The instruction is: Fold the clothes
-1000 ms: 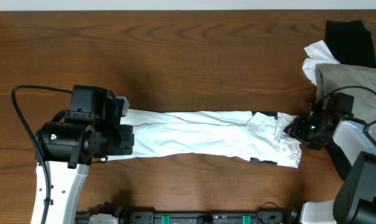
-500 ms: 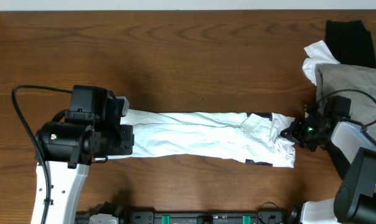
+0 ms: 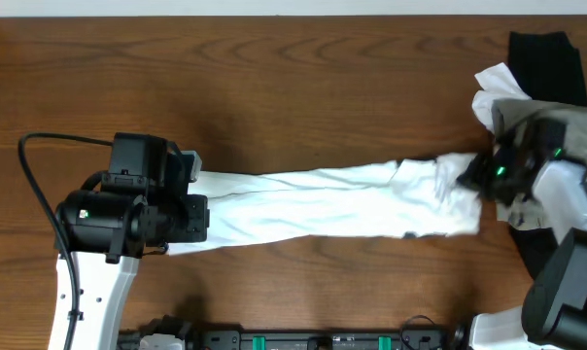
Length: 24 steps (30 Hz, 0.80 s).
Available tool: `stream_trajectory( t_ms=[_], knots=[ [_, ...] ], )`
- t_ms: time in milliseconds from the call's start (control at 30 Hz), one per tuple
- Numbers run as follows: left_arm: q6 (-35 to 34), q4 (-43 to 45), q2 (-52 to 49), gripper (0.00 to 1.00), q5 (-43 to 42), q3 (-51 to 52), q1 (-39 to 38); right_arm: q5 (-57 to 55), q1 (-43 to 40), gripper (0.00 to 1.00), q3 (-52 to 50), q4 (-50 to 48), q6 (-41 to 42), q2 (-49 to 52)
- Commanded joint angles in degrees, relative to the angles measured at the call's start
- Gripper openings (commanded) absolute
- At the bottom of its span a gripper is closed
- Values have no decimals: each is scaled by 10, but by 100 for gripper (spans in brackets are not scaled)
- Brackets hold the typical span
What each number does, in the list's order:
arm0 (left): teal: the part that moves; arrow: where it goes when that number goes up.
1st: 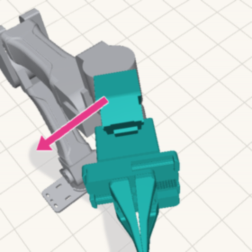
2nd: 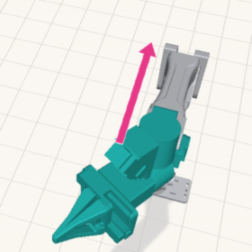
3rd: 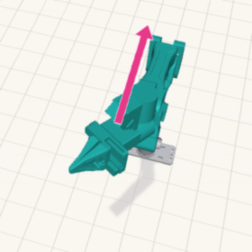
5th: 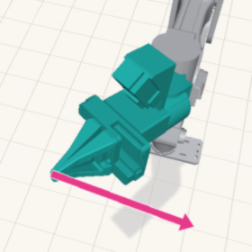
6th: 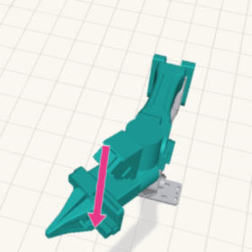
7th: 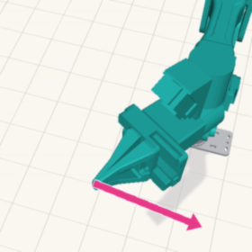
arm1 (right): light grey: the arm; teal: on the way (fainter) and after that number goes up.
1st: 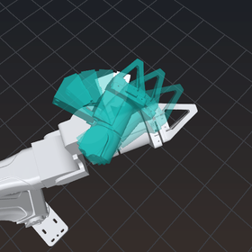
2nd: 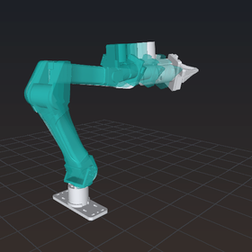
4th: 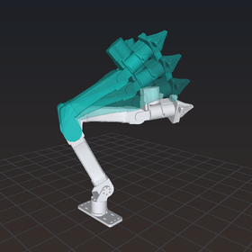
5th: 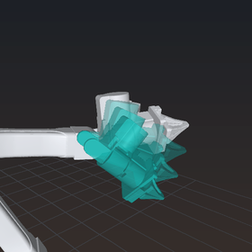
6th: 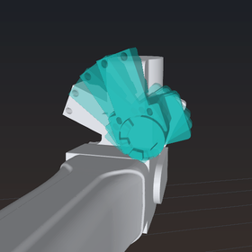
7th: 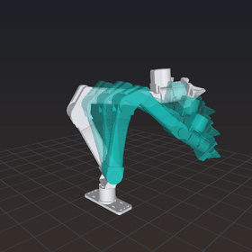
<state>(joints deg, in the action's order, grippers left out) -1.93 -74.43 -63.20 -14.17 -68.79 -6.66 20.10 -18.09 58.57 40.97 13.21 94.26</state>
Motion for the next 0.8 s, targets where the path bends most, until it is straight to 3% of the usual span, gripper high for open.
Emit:
stream_trajectory(
  t_ms=[0, 300, 767],
  knots=[
    [-11, 0, 3, 21, 7, 3, -1, -75, -2, 1, 86, 36, 0, -10],
    [-11, 0, 3, 21, 7, 3, -1, -131, -2, 1, 255, 169, -14, -9],
    [-18, -5, 3, 21, 7, 3, -1, -203, 162, 1, 266, 240, 43, -9]
  ],
)
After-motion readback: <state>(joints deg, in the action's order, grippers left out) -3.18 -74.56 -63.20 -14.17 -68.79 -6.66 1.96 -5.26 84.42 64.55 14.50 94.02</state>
